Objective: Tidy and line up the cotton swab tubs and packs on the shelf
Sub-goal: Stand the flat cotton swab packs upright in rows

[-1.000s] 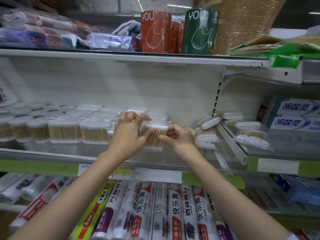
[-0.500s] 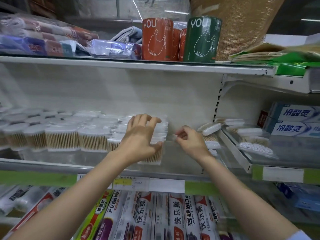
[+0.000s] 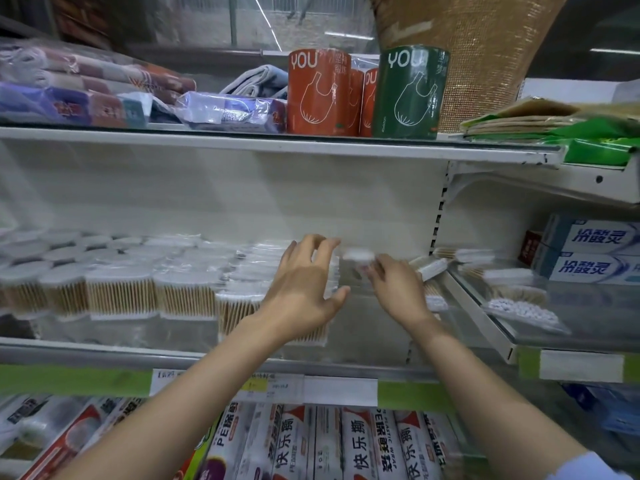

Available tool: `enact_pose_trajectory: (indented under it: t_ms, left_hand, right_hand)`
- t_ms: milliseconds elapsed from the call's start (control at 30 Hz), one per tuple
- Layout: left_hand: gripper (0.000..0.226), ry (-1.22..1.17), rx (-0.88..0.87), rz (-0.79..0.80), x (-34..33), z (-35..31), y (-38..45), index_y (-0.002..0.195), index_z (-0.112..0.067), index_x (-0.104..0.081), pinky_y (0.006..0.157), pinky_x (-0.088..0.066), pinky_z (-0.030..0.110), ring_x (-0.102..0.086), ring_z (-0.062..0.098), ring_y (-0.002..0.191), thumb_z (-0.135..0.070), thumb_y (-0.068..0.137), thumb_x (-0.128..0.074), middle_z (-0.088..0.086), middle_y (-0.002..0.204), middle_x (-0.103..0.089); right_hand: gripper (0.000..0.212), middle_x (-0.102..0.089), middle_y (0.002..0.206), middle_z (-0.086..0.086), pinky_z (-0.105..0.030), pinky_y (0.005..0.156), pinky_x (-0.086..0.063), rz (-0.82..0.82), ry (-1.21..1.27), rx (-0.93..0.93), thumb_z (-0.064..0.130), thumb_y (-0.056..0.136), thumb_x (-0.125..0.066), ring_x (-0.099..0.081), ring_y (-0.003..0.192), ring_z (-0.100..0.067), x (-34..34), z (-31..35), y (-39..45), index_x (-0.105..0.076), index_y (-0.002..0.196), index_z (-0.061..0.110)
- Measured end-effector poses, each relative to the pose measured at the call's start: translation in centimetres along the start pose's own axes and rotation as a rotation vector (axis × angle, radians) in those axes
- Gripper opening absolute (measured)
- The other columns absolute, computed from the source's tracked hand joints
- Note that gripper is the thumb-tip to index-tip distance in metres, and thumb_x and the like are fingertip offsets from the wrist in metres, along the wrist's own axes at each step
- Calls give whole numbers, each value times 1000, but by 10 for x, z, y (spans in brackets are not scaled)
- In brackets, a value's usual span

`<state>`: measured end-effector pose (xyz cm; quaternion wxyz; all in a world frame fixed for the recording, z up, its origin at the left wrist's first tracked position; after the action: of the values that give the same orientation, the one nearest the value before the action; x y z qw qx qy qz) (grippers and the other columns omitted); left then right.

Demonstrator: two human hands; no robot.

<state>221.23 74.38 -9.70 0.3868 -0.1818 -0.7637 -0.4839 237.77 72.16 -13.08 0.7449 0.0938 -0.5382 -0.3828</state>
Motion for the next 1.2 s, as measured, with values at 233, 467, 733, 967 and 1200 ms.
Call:
enact_pose_trajectory:
  t_ms: [233, 467, 733, 967, 1200]
  left_hand:
    - [64, -249, -3, -92, -4, -23, 6, 143, -9, -26, 94, -23, 11, -40, 19, 124, -33, 91, -55, 5, 138, -27]
    - [55, -446, 46, -16, -54, -47, -2, 143, -12, -31, 100, -43, 37, -46, 15, 118, -30, 94, -51, 2, 131, -45]
    - [31, -1036, 339, -14, -84, -33, -8, 116, -19, -44, 60, -54, 21, -62, 13, 81, -7, 90, -57, 1, 96, -62]
    - [27, -934, 309, -114, -82, -25, -11, 88, -28, -42, 75, -55, 29, -60, 16, 89, -10, 87, -62, -2, 95, -55]
    - [18, -779, 284, -32, -86, -28, -13, 93, -19, -53, 71, -39, 4, -53, 1, 91, -34, 87, -61, -4, 104, -52]
  right_hand:
    - [20, -66, 81, 2, -23, 58, -44, 70, 1177, -378, 26, 100, -42, -59, 68, -10, 12, -8, -53, -59, 92, 21]
    - [23, -68, 93, -1, -23, 56, -45, -2, 1294, -398, 30, 100, -37, -60, 75, -14, 20, -33, -75, -58, 106, 23]
    - [21, -68, 87, 1, -25, 62, -42, -10, 1293, -431, 28, 100, -39, -59, 73, -10, 23, -35, -80, -60, 100, 24]
    - [17, -66, 90, -3, -25, 62, -44, 17, 1187, -430, 24, 99, -42, -59, 76, -15, 25, -37, -72, -59, 95, 22]
    - [33, -71, 100, -6, -28, 73, -47, 58, 1252, -321, 32, 98, -38, -64, 88, -16, 27, -37, -75, -67, 101, 18]
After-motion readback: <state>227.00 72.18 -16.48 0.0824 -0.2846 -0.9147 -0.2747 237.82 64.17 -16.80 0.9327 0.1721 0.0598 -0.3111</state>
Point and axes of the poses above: each hand's wrist, its own y-axis towards the middle knuckle, its own x-axis out of the back of the hand, z = x × y, the point moved 7 cm from there along y, towards the middle knuckle
